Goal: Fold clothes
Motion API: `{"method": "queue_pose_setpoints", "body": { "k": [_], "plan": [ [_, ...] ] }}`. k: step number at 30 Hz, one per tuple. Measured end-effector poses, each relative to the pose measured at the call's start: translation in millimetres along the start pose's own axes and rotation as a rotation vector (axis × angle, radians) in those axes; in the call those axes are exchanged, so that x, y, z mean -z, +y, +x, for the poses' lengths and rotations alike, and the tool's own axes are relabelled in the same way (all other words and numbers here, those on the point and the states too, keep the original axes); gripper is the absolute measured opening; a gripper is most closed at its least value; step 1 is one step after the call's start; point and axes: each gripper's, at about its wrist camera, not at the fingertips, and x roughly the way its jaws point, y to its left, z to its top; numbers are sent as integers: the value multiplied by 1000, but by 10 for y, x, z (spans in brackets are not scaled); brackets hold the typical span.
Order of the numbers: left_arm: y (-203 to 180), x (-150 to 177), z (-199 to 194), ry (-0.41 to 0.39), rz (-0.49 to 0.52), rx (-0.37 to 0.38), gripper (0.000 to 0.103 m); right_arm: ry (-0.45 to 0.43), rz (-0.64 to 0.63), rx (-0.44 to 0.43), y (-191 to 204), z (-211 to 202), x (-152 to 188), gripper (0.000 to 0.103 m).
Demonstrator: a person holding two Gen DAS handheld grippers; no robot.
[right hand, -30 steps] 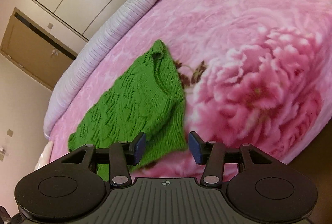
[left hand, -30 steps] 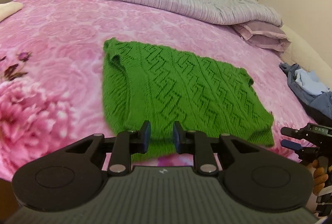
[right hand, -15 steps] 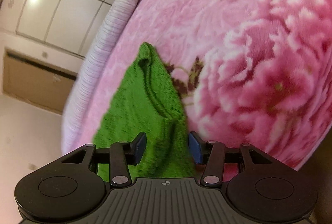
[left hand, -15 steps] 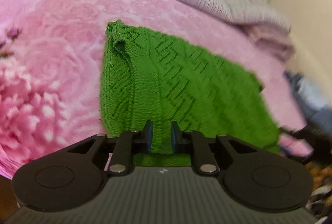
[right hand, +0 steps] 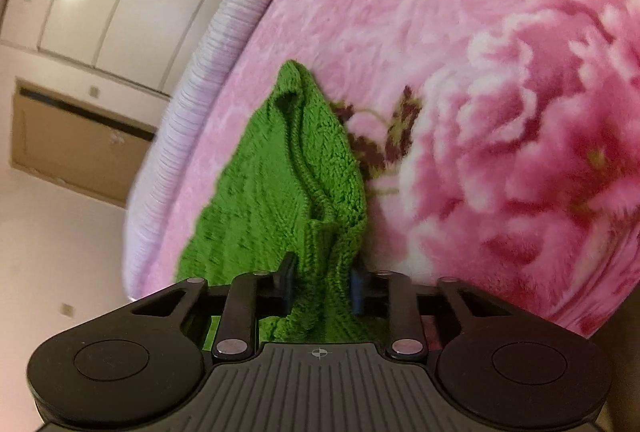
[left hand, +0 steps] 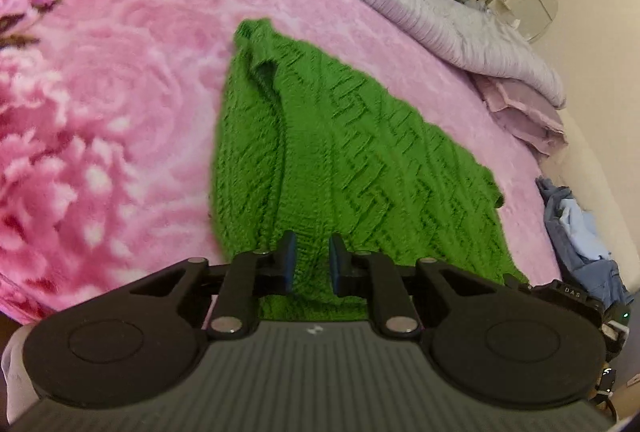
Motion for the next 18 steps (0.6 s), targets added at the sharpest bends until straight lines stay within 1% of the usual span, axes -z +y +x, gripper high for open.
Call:
{"method": "queue_pose_setpoints", "body": {
  "k": [1, 3, 5, 6, 7, 9, 11, 13, 14, 16, 18],
  "plan": [
    [18, 3, -1, -5, -11, 6, 11, 8, -32, 36, 61, 10, -3, 18],
    [57, -4, -21, -6, -31, 19, 11, 31, -163, 161, 330, 43, -2, 16],
    [82, -33, -51, -9, -40, 25, 10, 18, -451, 326, 785, 115, 144, 16],
    [101, -42, -91, -19, -43, 27, 10, -9, -637, 404, 1050, 159, 314, 15],
    [120, -51, -132, -28, -46, 29, 10, -42, -784, 441, 1250, 184, 499, 15],
    [183, -65, -219, -49, -63, 25, 11, -116, -1041, 433, 1637, 188, 914, 15],
    [279, -81, -320, -69, -86, 17, 11, -150, -1200, 369, 1944, 185, 1279, 15],
    [389, -94, -426, -88, -108, 10, 11, -148, -1335, 295, 2174, 224, 1633, 15],
    [449, -96, -481, -95, -117, 4, 11, -134, -1384, 263, 2249, 266, 1779, 15],
    [564, -92, -549, -100, -140, -10, 11, -75, -1451, 203, 2343, 381, 2067, 16],
    [663, -77, -601, -101, -161, -20, 11, 10, -1509, 176, 2353, 561, 2313, 19]
  ]
}}
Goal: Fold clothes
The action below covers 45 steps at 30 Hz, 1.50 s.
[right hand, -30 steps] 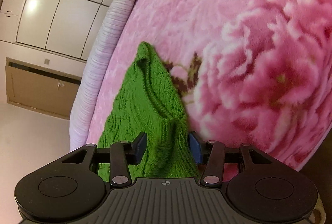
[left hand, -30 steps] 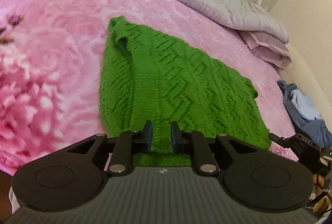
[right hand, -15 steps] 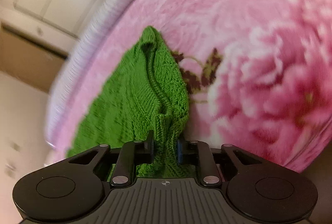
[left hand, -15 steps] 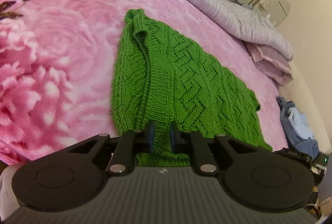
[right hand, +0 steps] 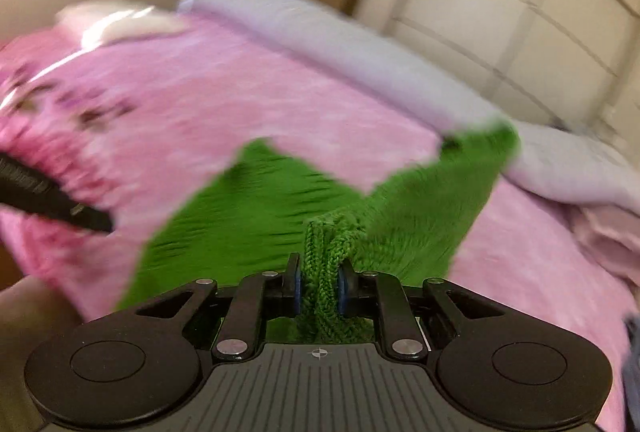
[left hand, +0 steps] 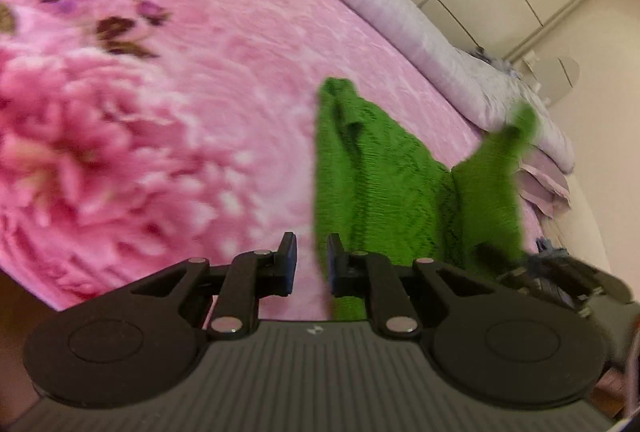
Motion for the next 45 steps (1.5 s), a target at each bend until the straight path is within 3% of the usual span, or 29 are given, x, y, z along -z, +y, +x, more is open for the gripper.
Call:
{"method": "queue_pose_setpoints", "body": {
  "k": [4, 8, 11, 15, 20, 24, 26, 29, 32, 34, 37, 41, 43, 45],
  "plan": [
    [98, 17, -10, 16, -23, -5, 11, 52, -13, -107, 199, 215, 31, 34],
    [61, -3, 12, 20, -21, 4, 11, -70, 31, -102, 81, -71, 32, 39],
    [-47, -37, 41, 21, 0, 26, 11, -106, 120, -51, -206, -210, 92, 40],
    [-259, -131, 165, 49, 46, 50, 15, 26, 333, 19, -818, -95, 302, 40],
    [-542, -402, 441, 98, 109, 83, 28, 237, 686, -27, -1734, 300, 531, 40],
    [-767, -674, 739, 116, 149, 78, 31, 347, 727, -44, -2218, 751, 416, 40],
    [-859, -814, 896, 117, 161, 70, 32, 368, 734, -56, -2344, 900, 248, 40],
    [-946, -1008, 1142, 121, 164, 85, 38, 323, 771, -147, -2502, 1051, 2, 40],
    [-961, -1127, 1373, 132, 146, 110, 41, 300, 855, -280, -2651, 1175, -57, 43],
    [-924, -1186, 1561, 153, 114, 121, 44, 340, 892, -294, -2711, 1300, 2, 43],
    [-881, -1204, 1759, 178, 95, 101, 44, 364, 868, -233, -2743, 1375, 85, 43],
    [-902, -1159, 1880, 178, 105, 146, 39, 407, 866, -140, -2759, 1450, 195, 43],
    [-929, -1144, 1916, 177, 115, 174, 18, 440, 847, -175, -2677, 1551, 217, 43],
    [-929, -1160, 1855, 163, 123, 204, 12, 457, 802, -169, -2548, 1592, 178, 42]
  ]
}}
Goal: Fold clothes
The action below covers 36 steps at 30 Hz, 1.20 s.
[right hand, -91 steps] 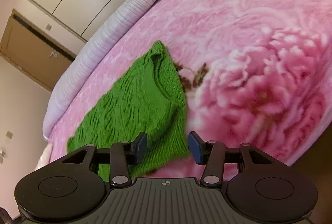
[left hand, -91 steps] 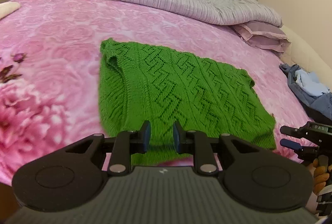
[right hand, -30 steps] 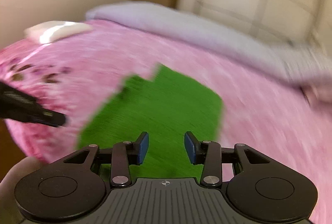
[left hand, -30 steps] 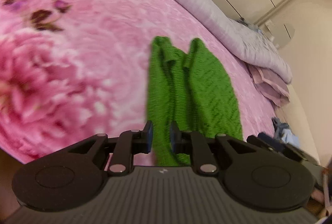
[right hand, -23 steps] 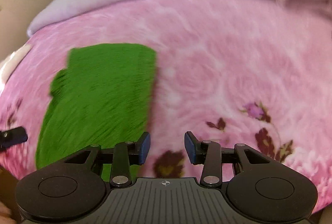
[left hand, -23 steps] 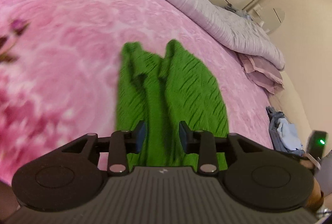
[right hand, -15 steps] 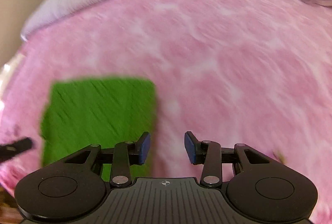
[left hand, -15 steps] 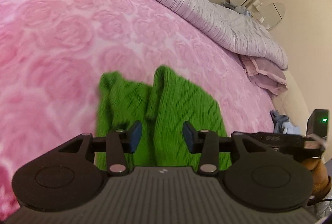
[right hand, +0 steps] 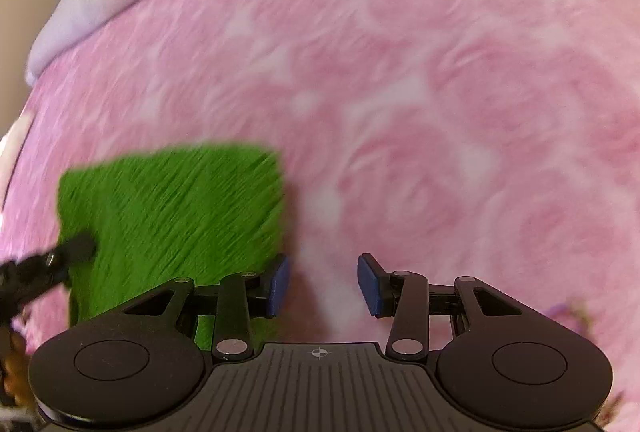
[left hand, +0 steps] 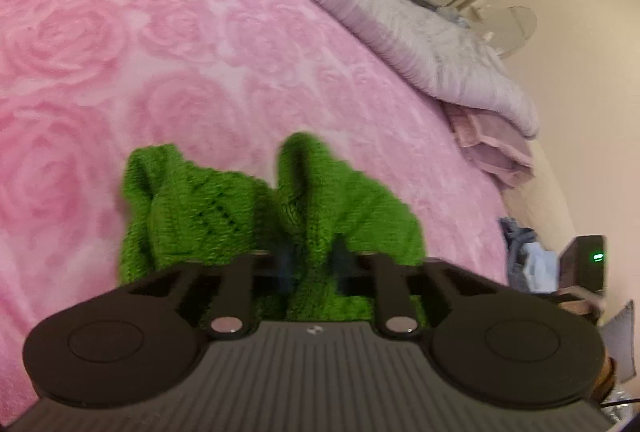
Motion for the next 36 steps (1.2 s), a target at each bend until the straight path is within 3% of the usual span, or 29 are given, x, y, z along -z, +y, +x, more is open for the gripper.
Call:
{"method": "queue_pose_setpoints", "body": {
  "k": [2, 8, 15, 26, 29, 34, 36],
  "plan": [
    [-3, -16, -135, -23, 5, 15, 12, -22, -52, 38, 129, -30, 19, 42],
    [131, -128, -512, -59, -4, -20, 12, -19, -163, -1, 464, -145, -13, 41],
    [482, -204, -489, -30, -76, -21, 12, -11, -244, 40, 792, -2, -11, 41],
    [542, -165, -531, -49, -72, -19, 12, -19, -246, 47, 844, -17, 18, 41],
    [566, -145, -405, -21, -27, -98, 13, -25, -240, 41, 850, 3, 42, 41],
    [499, -63, -437, -30, -25, -142, 19, -41, -161, -15, 721, -34, 97, 41],
    [477, 12, -558, -37, -68, -152, 22, -48, -131, -43, 633, -89, 164, 41]
  ]
}}
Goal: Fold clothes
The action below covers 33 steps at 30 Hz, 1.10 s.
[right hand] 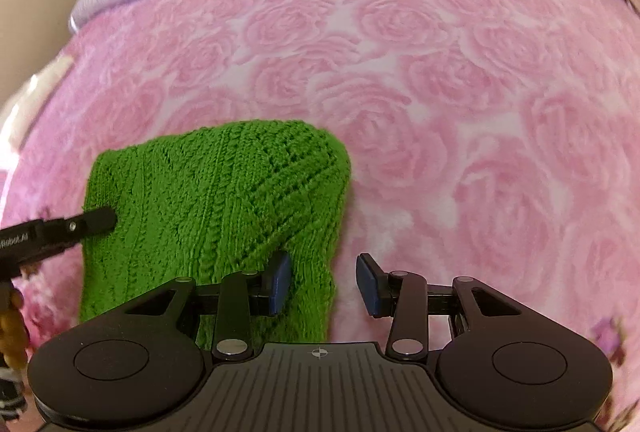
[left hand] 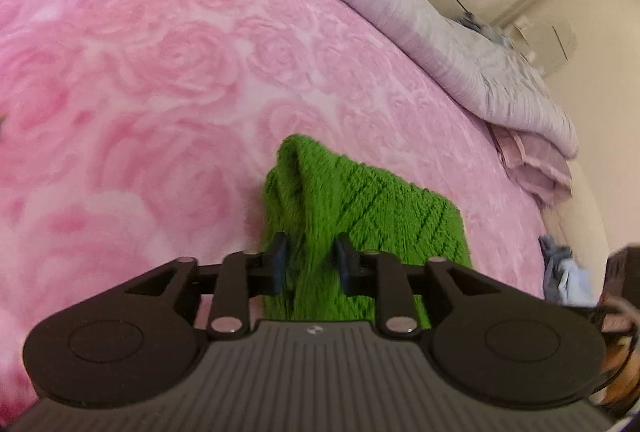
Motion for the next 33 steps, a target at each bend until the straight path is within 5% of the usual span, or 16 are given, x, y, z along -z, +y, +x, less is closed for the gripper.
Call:
{"method": "queue_pose_setpoints", "body": {
  "k": [9, 11, 12, 16, 19, 24, 30, 33],
  "plan": [
    [132, 848, -505, 62, -171, 77, 30, -19, 65, -62, -82, -375, 528, 41],
    [96, 988, -544, 56, -163, 88, 29, -9, 75, -70, -51, -429, 636, 41],
    [73, 1047, -562, 49, -151, 92, 15, -3, 77, -73, -15, -438, 684, 41],
    [15, 1069, -688, -20, -76, 53, 6, -20, 44, -48, 152, -493, 826, 41],
    [32, 1090, -744, -56, -44, 15, 6, -5, 33, -73, 247, -482, 890, 41],
    [-37, 1223, -739, -44, -4, 4, 7, -35, -27, 1, 314, -408, 979, 42],
    [67, 1219, -760, -43, -81, 10, 13, -54, 14, -18, 202, -493, 1006, 42],
    [-134, 1286, -1004, -105, 1, 1, 10, -106, 8, -5, 192, -636, 1064, 42]
  ]
}}
